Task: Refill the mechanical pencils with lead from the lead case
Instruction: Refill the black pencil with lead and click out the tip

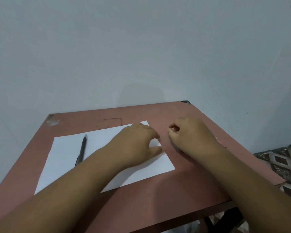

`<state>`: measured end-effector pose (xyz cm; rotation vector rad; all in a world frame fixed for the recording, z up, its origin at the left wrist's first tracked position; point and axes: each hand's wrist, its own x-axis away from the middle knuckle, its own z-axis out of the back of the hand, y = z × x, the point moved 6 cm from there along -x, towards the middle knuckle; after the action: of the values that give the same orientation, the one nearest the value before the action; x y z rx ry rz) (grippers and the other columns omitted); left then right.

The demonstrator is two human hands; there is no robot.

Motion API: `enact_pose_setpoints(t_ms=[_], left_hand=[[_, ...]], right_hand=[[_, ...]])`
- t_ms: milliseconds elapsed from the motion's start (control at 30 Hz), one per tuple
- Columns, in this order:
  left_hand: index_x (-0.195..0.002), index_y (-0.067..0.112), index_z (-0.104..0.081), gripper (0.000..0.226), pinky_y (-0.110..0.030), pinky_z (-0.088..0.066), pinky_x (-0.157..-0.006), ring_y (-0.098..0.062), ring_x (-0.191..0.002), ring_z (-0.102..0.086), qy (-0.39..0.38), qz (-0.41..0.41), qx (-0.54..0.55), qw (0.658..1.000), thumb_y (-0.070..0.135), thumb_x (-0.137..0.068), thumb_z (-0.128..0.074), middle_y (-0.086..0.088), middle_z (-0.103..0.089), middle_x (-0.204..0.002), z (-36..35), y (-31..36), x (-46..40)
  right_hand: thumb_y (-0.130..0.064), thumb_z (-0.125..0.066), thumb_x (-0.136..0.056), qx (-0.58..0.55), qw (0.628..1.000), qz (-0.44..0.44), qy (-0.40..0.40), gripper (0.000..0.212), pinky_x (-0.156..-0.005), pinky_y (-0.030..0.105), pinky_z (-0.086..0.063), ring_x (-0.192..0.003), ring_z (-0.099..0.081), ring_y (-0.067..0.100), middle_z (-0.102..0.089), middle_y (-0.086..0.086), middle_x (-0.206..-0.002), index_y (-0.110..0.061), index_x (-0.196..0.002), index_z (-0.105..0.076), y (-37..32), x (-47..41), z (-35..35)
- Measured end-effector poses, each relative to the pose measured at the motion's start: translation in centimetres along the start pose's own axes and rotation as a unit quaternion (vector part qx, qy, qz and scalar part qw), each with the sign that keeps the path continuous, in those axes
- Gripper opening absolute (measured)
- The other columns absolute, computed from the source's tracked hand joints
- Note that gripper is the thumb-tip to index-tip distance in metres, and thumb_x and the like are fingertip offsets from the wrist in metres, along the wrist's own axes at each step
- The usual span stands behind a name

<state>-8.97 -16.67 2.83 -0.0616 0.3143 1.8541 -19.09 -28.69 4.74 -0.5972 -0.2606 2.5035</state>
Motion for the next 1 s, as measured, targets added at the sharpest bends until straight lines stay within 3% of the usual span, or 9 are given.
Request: enact_pose_setpoints(t_ms=[67, 200, 367, 500, 667, 767, 833, 900, 1000], left_hand=[[-0.135, 0.036, -0.058, 0.05, -0.026, -0.034, -0.109, -0.004, -0.135, -0.041, 0.006, 0.015, -0.014, 1.0, 0.063, -0.093, -0.053, 0.02, -0.051, -0.144, 1.1, -2.1, 1.7], [-0.134, 0.037, -0.059, 0.051, -0.022, -0.033, -0.106, 0.0, -0.137, -0.035, 0.032, 0.054, -0.02, 0.998, 0.065, -0.091, -0.053, 0.024, -0.05, -0.142, 3.2, -6.6, 6.0], [-0.124, 0.04, -0.065, 0.056, -0.024, -0.043, -0.101, 0.003, -0.13, -0.044, 0.057, 0.092, -0.035, 0.994, 0.074, -0.087, -0.041, 0.028, -0.055, -0.133, 4.7, -11.7, 11.8], [-0.112, 0.038, -0.073, 0.038, -0.004, -0.034, -0.088, 0.008, -0.116, -0.05, 0.088, 0.116, -0.023, 0.989, 0.063, -0.092, -0.052, 0.028, -0.064, -0.121, 5.5, -14.1, 15.7], [-0.111, 0.048, -0.07, 0.031, -0.009, -0.04, -0.091, 0.028, -0.114, -0.036, 0.109, 0.149, 0.001, 0.983, 0.062, -0.089, -0.053, 0.041, -0.056, -0.116, 5.5, -16.2, 18.3], [-0.112, 0.048, -0.069, 0.031, -0.018, -0.046, -0.095, 0.017, -0.116, -0.046, 0.101, 0.155, 0.008, 0.983, 0.061, -0.091, -0.051, 0.039, -0.059, -0.118, 5.3, -17.0, 18.6], [-0.113, 0.046, -0.07, 0.023, -0.02, -0.049, -0.091, 0.011, -0.111, -0.053, 0.11, 0.158, 0.01, 0.981, 0.047, -0.093, -0.059, 0.035, -0.063, -0.114, 5.5, -17.1, 18.7], [-0.112, 0.045, -0.071, 0.024, -0.025, -0.051, -0.089, 0.005, -0.102, -0.058, 0.127, 0.183, 0.035, 0.974, 0.033, -0.092, -0.065, 0.029, -0.066, -0.107, 5.9, -17.4, 18.6], [-0.107, 0.051, -0.069, 0.023, -0.035, -0.055, -0.085, -0.006, -0.091, -0.063, 0.145, 0.219, 0.095, 0.96, 0.036, -0.089, -0.069, 0.013, -0.067, -0.097, 6.5, -17.4, 17.8]], right_hand=[[-0.028, -0.056, -0.094, 0.005, 0.999, 0.023, -0.024, 0.021, -0.071, 0.034, -0.056, -0.079, -0.064, 0.018, -0.07, -0.003, -0.084, -0.018, -0.085, -0.073, -2.1, -0.4, -0.6], [-0.033, -0.056, -0.099, -0.009, 0.992, 0.099, -0.072, 0.026, -0.08, 0.026, -0.046, -0.098, -0.061, 0.014, -0.067, -0.009, -0.112, -0.026, -0.118, -0.072, -6.3, -1.1, -2.5], [-0.026, -0.054, -0.101, -0.019, 0.977, 0.183, -0.107, 0.028, -0.087, 0.029, -0.049, -0.111, -0.058, 0.014, -0.064, -0.009, -0.121, -0.027, -0.125, -0.07, -11.5, -1.8, -5.5], [-0.02, -0.049, -0.104, -0.015, 0.954, 0.264, -0.142, 0.033, -0.096, 0.036, -0.048, -0.127, -0.045, 0.017, -0.059, -0.013, -0.131, -0.033, -0.131, -0.064, -16.4, -2.4, -7.9], [-0.005, -0.062, -0.096, -0.032, 0.916, 0.38, -0.124, 0.038, -0.08, 0.038, -0.052, -0.104, -0.053, 0.02, -0.067, -0.01, -0.107, -0.035, -0.117, -0.074, -20.4, -2.3, -10.1], [-0.002, -0.074, -0.087, -0.038, 0.899, 0.425, -0.093, 0.034, -0.063, 0.023, -0.04, -0.09, -0.049, 0.01, -0.068, -0.014, -0.096, -0.033, -0.1, -0.08, -21.0, -2.8, -10.8], [0.001, -0.077, -0.081, -0.025, 0.896, 0.434, -0.087, 0.04, -0.06, 0.022, -0.043, -0.088, -0.044, 0.004, -0.067, -0.016, -0.094, -0.037, -0.094, -0.078, -21.4, -3.1, -11.0], [-0.005, -0.074, -0.086, -0.027, 0.898, 0.431, -0.088, 0.032, -0.064, 0.036, -0.054, -0.092, -0.047, 0.007, -0.067, -0.016, -0.096, -0.036, -0.095, -0.077, -21.2, -3.6, -11.4], [-0.02, -0.065, -0.095, -0.093, 0.918, 0.368, -0.11, 0.021, -0.083, 0.041, -0.051, -0.094, -0.05, 0.009, -0.064, -0.02, -0.097, -0.04, -0.098, -0.071, -20.4, -4.4, -11.0]])
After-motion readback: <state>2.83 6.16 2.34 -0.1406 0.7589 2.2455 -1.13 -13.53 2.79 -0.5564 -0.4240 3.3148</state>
